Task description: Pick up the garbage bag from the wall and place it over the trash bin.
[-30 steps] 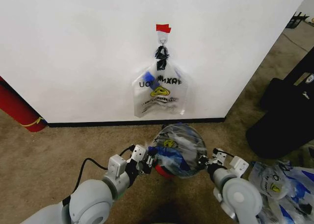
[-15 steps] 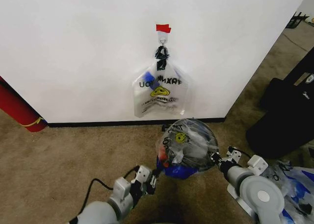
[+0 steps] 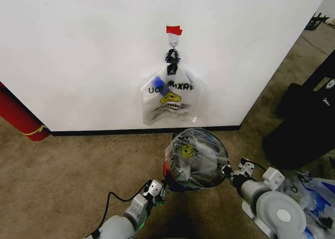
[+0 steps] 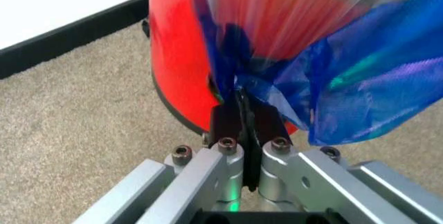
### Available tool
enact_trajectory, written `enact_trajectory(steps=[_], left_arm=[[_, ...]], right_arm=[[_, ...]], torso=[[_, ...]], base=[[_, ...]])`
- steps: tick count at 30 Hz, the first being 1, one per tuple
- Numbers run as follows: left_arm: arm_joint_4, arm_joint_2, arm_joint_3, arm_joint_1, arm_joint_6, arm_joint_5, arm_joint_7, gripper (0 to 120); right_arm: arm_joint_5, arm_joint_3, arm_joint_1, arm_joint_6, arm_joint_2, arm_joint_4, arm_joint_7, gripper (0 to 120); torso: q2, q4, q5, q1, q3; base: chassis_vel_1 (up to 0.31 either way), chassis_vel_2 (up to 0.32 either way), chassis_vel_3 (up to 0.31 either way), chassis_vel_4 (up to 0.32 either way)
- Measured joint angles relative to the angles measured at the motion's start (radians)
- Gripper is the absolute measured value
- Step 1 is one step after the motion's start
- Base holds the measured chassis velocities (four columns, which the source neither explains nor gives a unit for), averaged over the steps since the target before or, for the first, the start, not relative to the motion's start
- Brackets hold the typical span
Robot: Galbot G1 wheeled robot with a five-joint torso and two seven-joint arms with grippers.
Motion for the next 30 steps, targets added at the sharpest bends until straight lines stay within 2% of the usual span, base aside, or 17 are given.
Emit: enact_trajectory(steps=[1, 3, 5, 10, 12, 18, 19, 22, 24, 26, 28, 30], left_arm=[[-0.011, 0.003, -0.003, 0.003, 0.007, -0.003, 0.001, 0], [-0.034, 0.020, -0.017, 0.017, 0.014, 0.000, 0.007, 10], [-0.046, 0.030, -0.029, 0.028, 0.016, 0.005, 0.010, 13], [-0.101, 0.057, -0.111, 0.096, 0.003, -0.009, 0.030, 35], [-0.112, 0.058, -0.125, 0.106, -0.001, -0.016, 0.034, 38], [-0.183, 0.070, -0.214, 0.141, -0.016, -0.094, 0.041, 64], [-0.183, 0.070, -0.214, 0.141, -0.016, -0.094, 0.041, 64], [-0.210, 0.079, -0.268, 0.139, -0.017, -0.159, 0.033, 75], [-0.217, 0.080, -0.319, 0.129, -0.017, -0.240, 0.010, 86], [-0.217, 0.079, -0.328, 0.127, -0.017, -0.259, 0.004, 87], [-0.216, 0.066, -0.362, 0.115, -0.017, -0.343, -0.019, 97], [-0.209, 0.057, -0.378, 0.103, -0.017, -0.388, -0.025, 99]], right_arm=[[-0.007, -0.002, 0.001, 0.000, -0.002, -0.002, -0.006, 0], [-0.021, -0.002, 0.002, 0.000, -0.004, -0.010, -0.015, 0], [-0.025, -0.002, 0.002, 0.000, -0.006, -0.013, -0.019, 0], [-0.058, -0.002, 0.007, 0.003, -0.018, -0.044, -0.055, 0], [-0.061, -0.001, 0.011, 0.005, -0.021, -0.052, -0.062, 0], [-0.155, -0.017, 0.016, 0.027, -0.062, -0.087, -0.162, 0], [-0.155, -0.017, 0.016, 0.027, -0.062, -0.087, -0.162, 0], [-0.262, -0.032, 0.006, 0.055, -0.114, -0.107, -0.260, 0], [-0.365, -0.053, 0.003, 0.085, -0.170, -0.125, -0.326, 0], [-0.390, -0.058, 0.003, 0.097, -0.187, -0.130, -0.347, 0], [-0.470, -0.079, 0.001, 0.149, -0.255, -0.151, -0.443, 0], [-0.505, -0.087, 0.001, 0.183, -0.285, -0.163, -0.501, 0]], torso=[[0.000, -0.0001, -0.0001, 0.000, 0.000], [0.000, -0.0001, 0.0000, 0.000, 0.000], [0.000, 0.0000, 0.0001, 0.000, 0.000], [0.000, 0.0000, -0.0001, 0.000, 0.000], [0.000, 0.0000, -0.0001, 0.000, 0.000], [0.000, 0.0001, 0.0000, 0.000, 0.000], [0.000, 0.0001, 0.0000, 0.000, 0.000], [0.000, -0.0001, -0.0001, 0.000, 0.000], [0.000, -0.0001, 0.0003, 0.000, 0.000], [0.000, -0.0001, 0.0003, 0.000, 0.000], [0.000, 0.0001, -0.0001, 0.000, 0.000], [0.000, 0.0001, 0.0001, 0.000, 0.000]], base=[[0.000, 0.000, 0.000, 0.000], [0.000, 0.000, 0.000, 0.000], [0.000, 0.000, 0.000, 0.000], [0.000, 0.000, 0.000, 0.000], [0.000, 0.000, 0.000, 0.000], [0.000, 0.000, 0.000, 0.000], [0.000, 0.000, 0.000, 0.000], [0.000, 0.000, 0.000, 0.000], [0.000, 0.000, 0.000, 0.000], [0.000, 0.000, 0.000, 0.000], [0.000, 0.000, 0.000, 0.000], [0.000, 0.000, 0.000, 0.000]])
